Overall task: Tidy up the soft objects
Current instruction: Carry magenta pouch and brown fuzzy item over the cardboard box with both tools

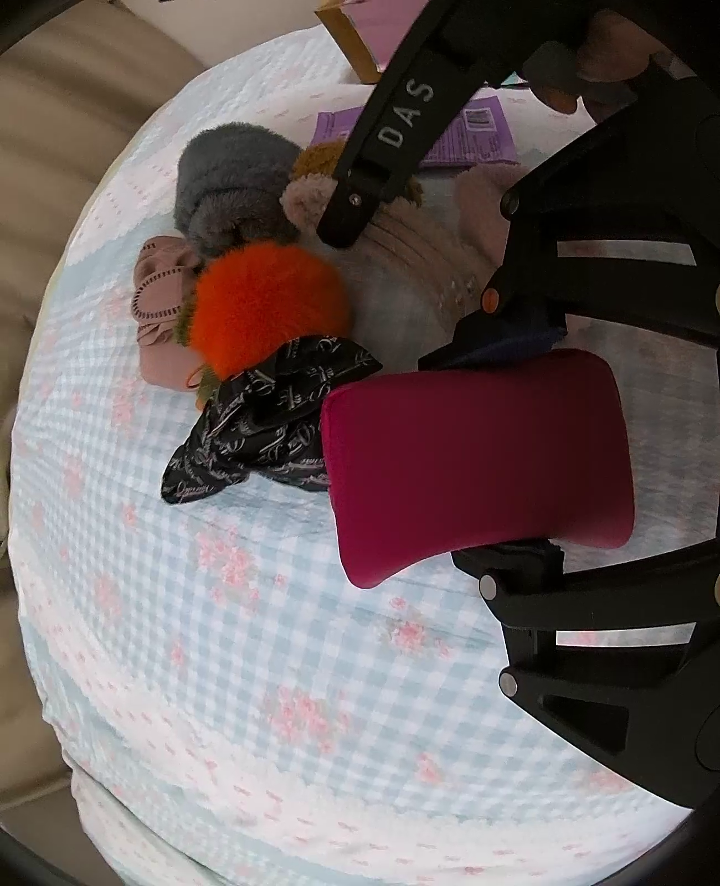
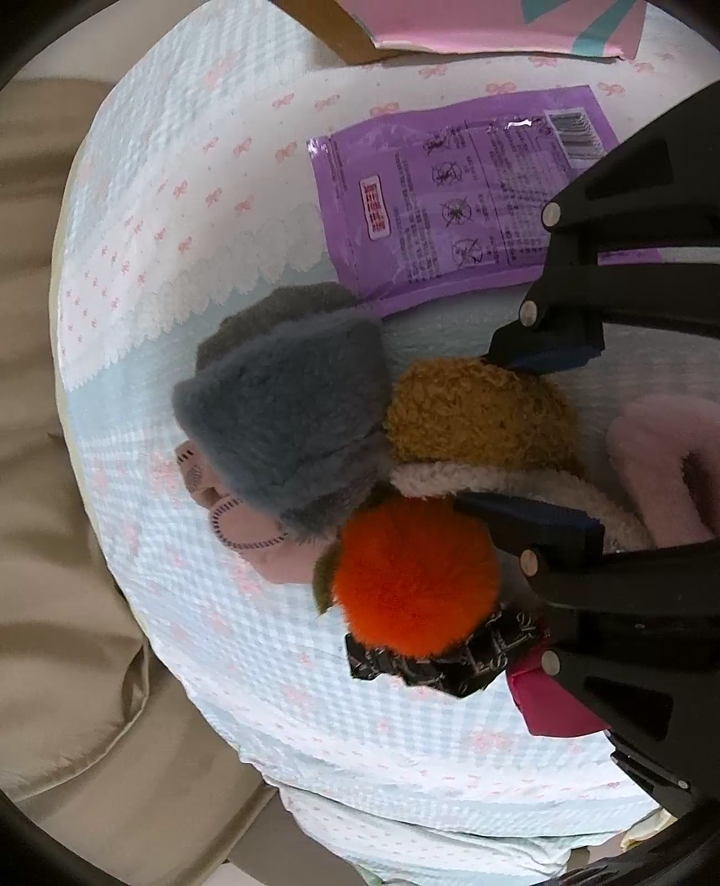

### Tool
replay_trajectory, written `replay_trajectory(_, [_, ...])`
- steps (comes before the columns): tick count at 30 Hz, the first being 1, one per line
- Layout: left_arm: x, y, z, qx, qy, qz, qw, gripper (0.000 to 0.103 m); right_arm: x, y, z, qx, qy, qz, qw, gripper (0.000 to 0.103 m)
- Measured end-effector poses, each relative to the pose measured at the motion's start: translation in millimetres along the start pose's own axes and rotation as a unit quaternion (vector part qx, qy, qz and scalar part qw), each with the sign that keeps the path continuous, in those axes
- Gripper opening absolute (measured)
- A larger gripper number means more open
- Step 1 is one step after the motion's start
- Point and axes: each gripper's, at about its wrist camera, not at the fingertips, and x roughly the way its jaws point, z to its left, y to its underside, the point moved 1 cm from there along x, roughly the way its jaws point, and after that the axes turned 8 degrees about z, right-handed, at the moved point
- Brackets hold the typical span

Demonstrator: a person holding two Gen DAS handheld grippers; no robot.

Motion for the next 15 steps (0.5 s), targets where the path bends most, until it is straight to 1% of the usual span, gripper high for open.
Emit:
replay_trajectory(7, [-24, 1, 10, -0.011, 0.001, -0.014, 0.9998, 0.043, -33, 2, 5, 0.000, 0.000, -0.018, 1.000, 0.035])
replay_trajectory(10, [-47, 1, 17, -0.017, 0.002, -0.023, 0.9996, 0.043, -60, 3, 8, -0.001, -0.001, -0.027, 1.000, 0.035])
replay_trajectory(13, [-77, 1, 18, -0.021, 0.000, -0.034, 0.9992, 0.043, -99, 2, 12, -0.004, -0.004, -0.040, 0.999, 0.035])
replay_trajectory(15, [-105, -1, 15, -0.023, -0.003, -0.047, 0.9986, 0.043, -121, 1, 13, -0.006, -0.008, -0.047, 0.999, 0.035])
